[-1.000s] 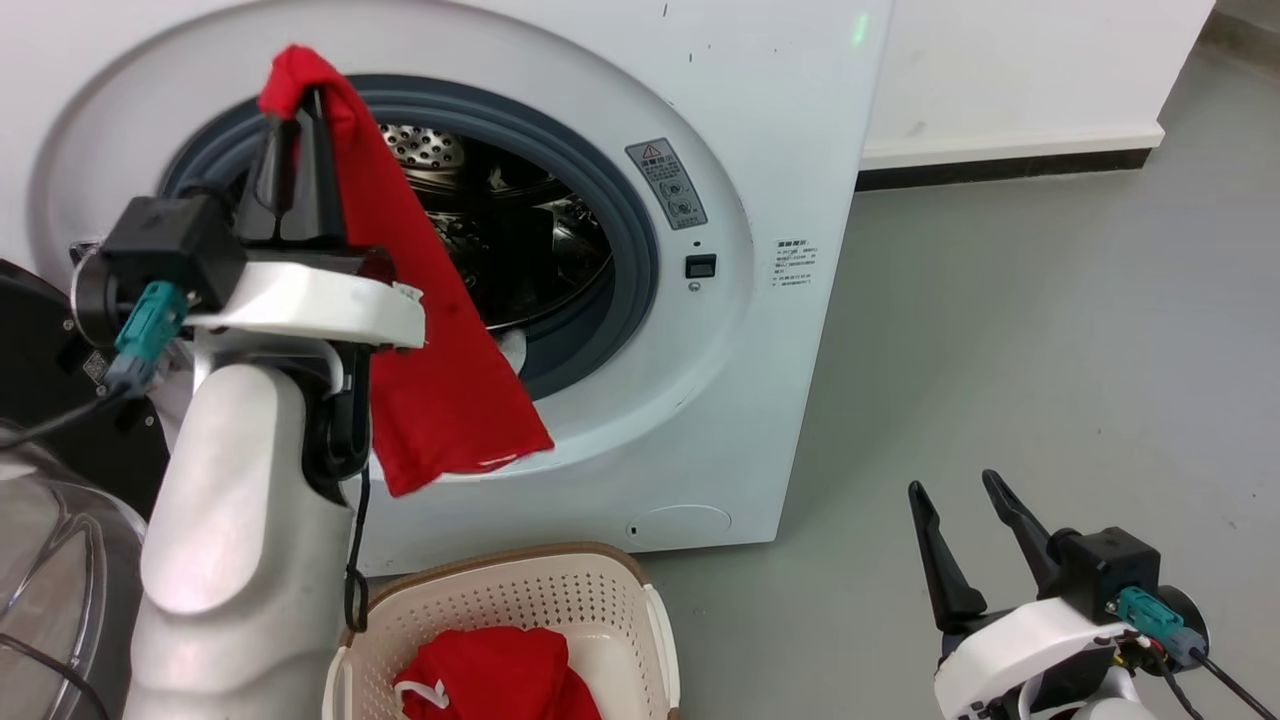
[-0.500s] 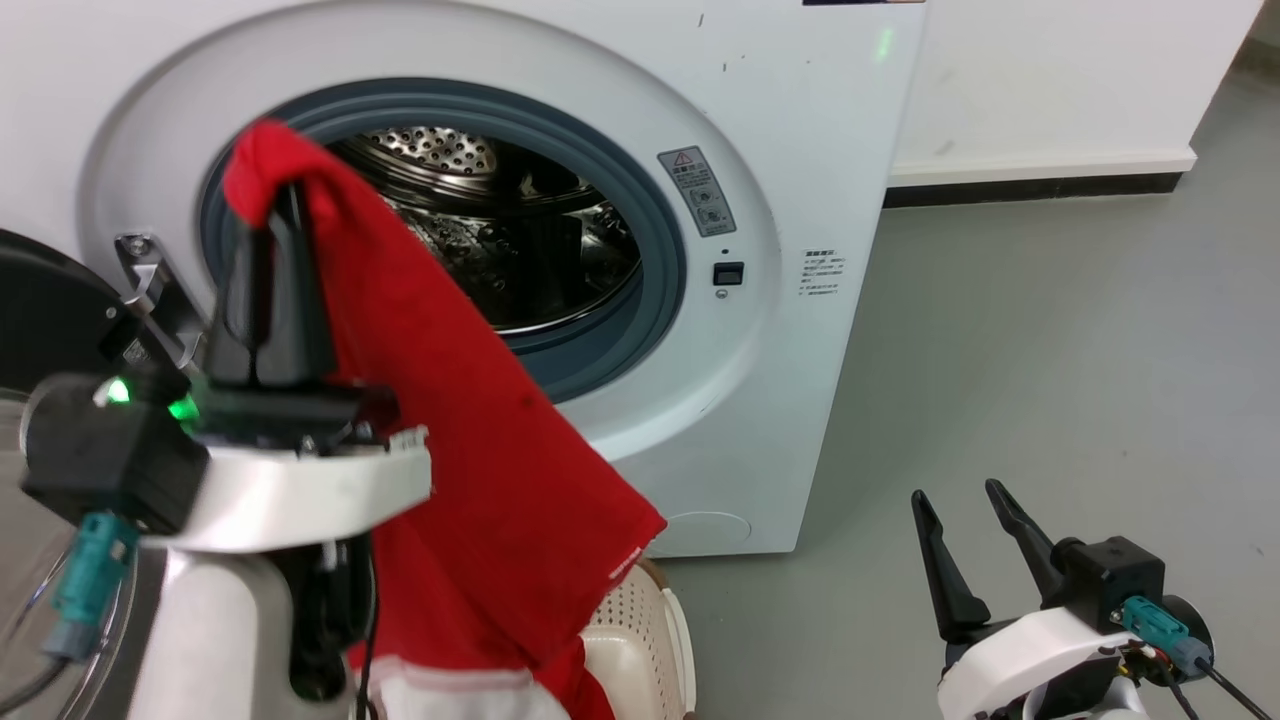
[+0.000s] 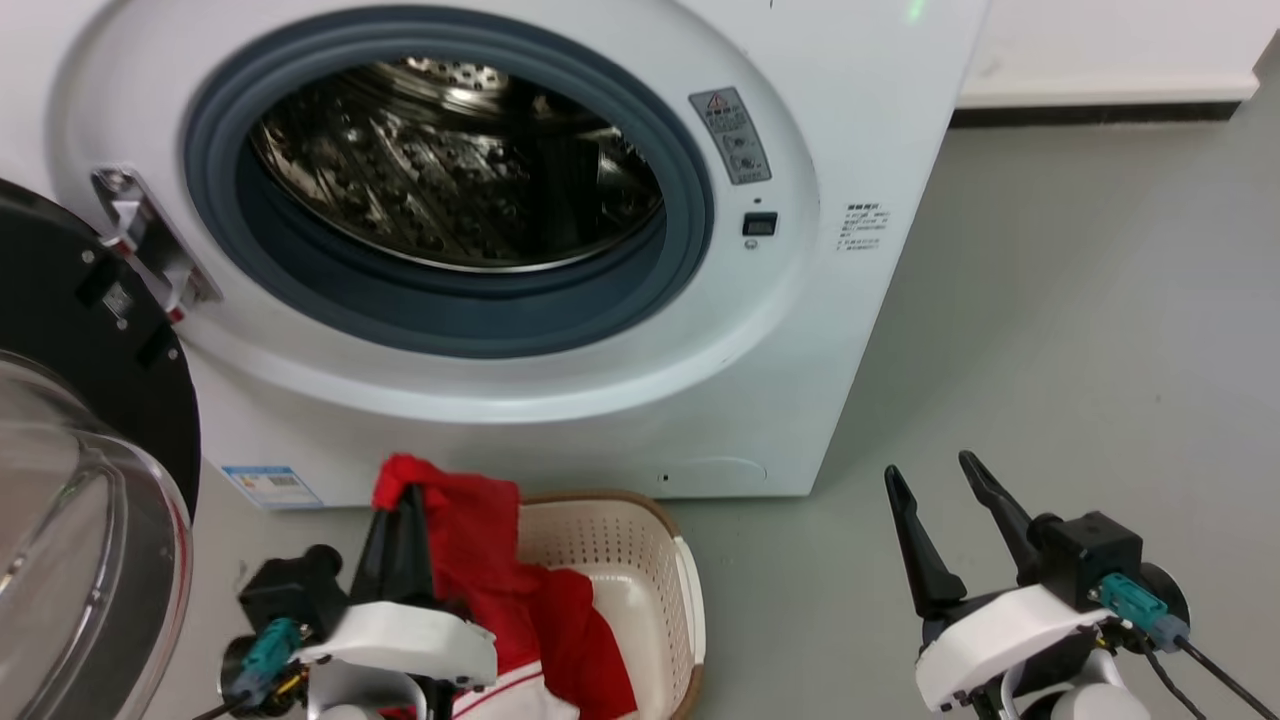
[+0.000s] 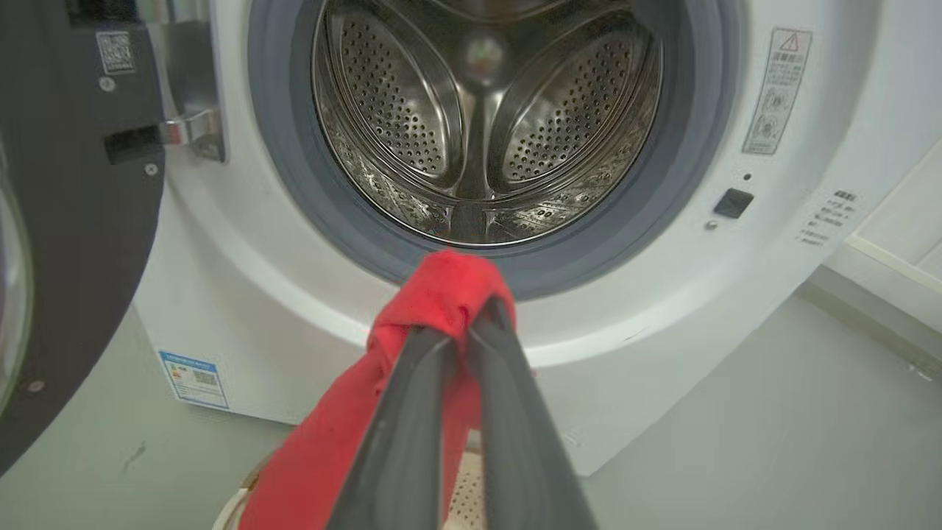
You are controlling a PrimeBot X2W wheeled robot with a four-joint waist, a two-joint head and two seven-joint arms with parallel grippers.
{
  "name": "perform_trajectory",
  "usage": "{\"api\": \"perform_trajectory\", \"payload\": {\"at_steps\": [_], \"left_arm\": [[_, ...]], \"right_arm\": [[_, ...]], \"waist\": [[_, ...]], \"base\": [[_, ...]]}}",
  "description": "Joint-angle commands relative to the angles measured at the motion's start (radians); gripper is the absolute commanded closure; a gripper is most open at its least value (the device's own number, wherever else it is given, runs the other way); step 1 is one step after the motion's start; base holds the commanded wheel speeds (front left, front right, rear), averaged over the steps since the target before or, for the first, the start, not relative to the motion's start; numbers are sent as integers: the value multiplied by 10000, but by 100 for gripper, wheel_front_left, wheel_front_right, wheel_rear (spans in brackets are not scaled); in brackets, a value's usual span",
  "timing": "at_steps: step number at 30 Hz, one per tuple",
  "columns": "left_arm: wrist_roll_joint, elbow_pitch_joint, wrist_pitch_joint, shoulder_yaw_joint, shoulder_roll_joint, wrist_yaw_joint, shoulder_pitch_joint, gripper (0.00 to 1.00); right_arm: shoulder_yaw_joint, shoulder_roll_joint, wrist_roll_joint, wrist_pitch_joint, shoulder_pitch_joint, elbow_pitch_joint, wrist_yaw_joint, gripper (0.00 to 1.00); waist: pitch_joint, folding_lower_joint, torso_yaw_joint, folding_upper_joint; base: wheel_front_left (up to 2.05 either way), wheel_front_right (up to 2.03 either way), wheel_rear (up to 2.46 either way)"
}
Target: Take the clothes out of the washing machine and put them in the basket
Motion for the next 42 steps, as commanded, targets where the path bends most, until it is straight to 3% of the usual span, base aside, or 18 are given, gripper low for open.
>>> {"api": "perform_trajectory", "payload": {"at_steps": [1, 12, 25, 30, 39, 41, 42], "left_arm": [[-9, 246, -101, -18, -18, -61, -224, 100], [-331, 4930, -379, 245, -179, -456, -1817, 100], [-414, 8478, -366, 1263, -218, -384, -3685, 100], [-342, 9374, -365, 1455, -222, -347, -4337, 100], [142, 9564, -366, 1560, -49, -490, -5421, 100], [255, 9548, -366, 1615, -20, -458, -5557, 64], [288, 9573, -366, 1640, -6, -449, -5624, 51]], "right_arm": [[43, 6, 24, -47, -170, -25, -5, 0], [212, 8, 48, -311, -1059, 191, -5, 0], [378, 8, -249, -511, -2135, 269, -7, 0], [461, 8, -342, -550, -2515, 269, -7, 0], [536, 8, -410, -705, -2958, 402, -7, 0], [558, 7, -383, -752, -3028, 488, -7, 0], [565, 7, -362, -779, -3057, 535, -7, 0]], "waist": [[359, 0, -17, -1], [2098, 0, -261, -1], [4231, 0, -510, -1], [5053, 0, -600, -1], [6032, 0, -654, -1], [6064, 0, -680, -1], [6055, 0, -692, -1]], "base": [[0, 0, 0], [0, 0, 0], [0, 0, 0], [0, 0, 0], [0, 0, 0], [0, 0, 0], [0, 0, 0]]}}
